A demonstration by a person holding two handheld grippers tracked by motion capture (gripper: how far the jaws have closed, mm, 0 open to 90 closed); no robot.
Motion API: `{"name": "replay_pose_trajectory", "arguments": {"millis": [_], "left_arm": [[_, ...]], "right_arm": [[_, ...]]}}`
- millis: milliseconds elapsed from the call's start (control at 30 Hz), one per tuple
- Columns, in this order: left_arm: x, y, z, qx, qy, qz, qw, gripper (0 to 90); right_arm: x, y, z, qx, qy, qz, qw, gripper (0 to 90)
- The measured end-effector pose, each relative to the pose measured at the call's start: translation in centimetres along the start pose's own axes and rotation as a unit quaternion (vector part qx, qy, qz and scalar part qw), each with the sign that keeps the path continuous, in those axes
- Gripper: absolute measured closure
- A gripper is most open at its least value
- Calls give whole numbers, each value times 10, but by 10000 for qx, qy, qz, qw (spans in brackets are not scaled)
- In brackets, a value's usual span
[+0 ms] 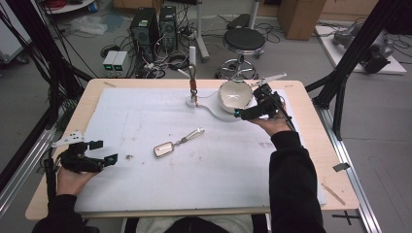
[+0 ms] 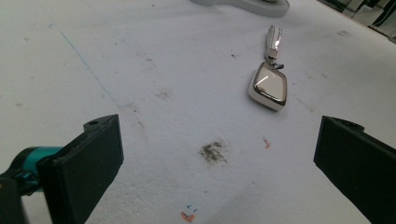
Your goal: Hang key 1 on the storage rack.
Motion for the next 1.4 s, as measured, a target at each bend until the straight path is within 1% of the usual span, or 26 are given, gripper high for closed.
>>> {"name": "replay_pose_trajectory", "arguments": {"millis": [67,167,233,267,367,400,533,600,667,733,867,933,1100,1233,1300,1400], "left_arm": [[0,0,-1,-5,-7,-19,10000,19],[0,1,-1,0,-12,-5,10000,21],[0,1,0,23,-2,11,10000,21],[0,1,0,45,14,27,10000,20],[0,1,0,42,15,28,10000,21],[0,1,0,37,14,26,10000,21],[0,0,0,44,12,23,10000,21],[-1,1,0,63,16,49,10000,21],[-1,1,0,63,20,53,10000,21],[-1,1,0,59,26,50,10000,21],[-1,1,0,65,39,60,10000,21],[-1,0,0,77,57,58,9999,21],[-1,0,0,82,50,58,9999,21],[-1,0,-1,99,73,31,9999,21],[0,-1,-1,83,66,-24,9999,21],[0,-2,-1,83,50,-27,9999,21]], "right_arm": [[-9,-3,-2,-27,50,9,10000,6],[-20,-6,-4,-107,45,-12,9999,5],[-26,-9,-6,-267,-9,-72,9996,5],[-30,-10,-6,-266,27,-131,9996,6],[-39,-12,-8,-288,89,-157,9994,6],[-43,-13,-8,-271,156,-148,9994,6],[-53,-17,-9,-267,179,-163,9994,6],[-59,-21,-8,-320,182,-259,9990,6],[-64,-24,-8,-279,238,-281,9989,6],[-69,-26,-8,-309,250,-307,9987,6],[-80,-31,-6,-261,282,-343,9987,6],[-84,-32,-5,-268,182,-347,9989,6],[-92,-40,-2,-313,130,-367,9988,6],[-100,-42,3,-240,44,-343,9991,6],[-106,-42,5,-196,53,-302,9993,6],[-116,-39,8,-136,118,-257,9995,6]]}}
Point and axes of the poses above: each handheld gripper's, and its own axes: y roughly forward along the jaws, x roughly out of its top, z roughly to its left, the point moved 6 cm from there along y, roughly forward along the jaws, and after that the axes turned 11 degrees about -y, right-handed, at the moved point
